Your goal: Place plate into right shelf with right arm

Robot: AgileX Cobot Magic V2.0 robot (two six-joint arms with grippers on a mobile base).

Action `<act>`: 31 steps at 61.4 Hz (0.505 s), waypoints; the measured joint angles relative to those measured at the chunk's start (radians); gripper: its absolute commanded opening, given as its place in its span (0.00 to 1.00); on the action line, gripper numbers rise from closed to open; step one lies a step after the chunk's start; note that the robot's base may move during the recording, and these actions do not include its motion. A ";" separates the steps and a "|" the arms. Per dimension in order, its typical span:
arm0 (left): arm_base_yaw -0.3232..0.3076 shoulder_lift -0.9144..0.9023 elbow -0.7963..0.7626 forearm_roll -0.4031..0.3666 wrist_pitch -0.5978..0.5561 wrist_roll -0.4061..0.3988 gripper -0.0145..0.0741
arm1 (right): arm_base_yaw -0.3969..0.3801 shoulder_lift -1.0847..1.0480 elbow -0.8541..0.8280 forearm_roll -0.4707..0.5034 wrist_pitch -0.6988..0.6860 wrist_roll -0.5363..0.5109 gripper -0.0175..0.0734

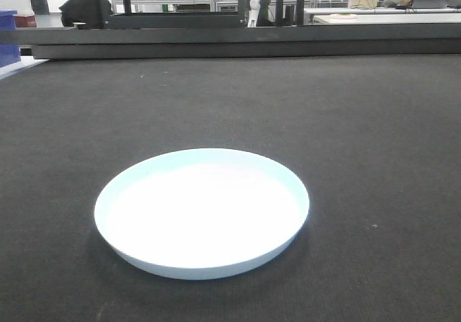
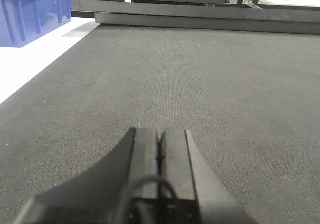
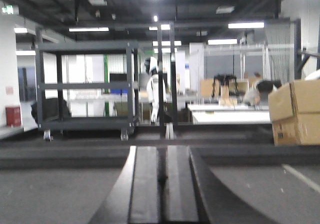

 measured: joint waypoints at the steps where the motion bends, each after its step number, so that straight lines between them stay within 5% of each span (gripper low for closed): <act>1: 0.000 0.000 0.000 0.000 0.000 0.000 0.02 | 0.000 0.019 -0.024 0.000 0.021 0.000 0.25; 18: 0.000 0.000 0.000 0.000 0.000 0.000 0.02 | 0.000 0.344 -0.253 0.028 0.472 0.000 0.25; 31: 0.000 0.000 0.000 0.000 0.000 0.000 0.02 | 0.000 0.602 -0.287 0.091 0.671 0.000 0.25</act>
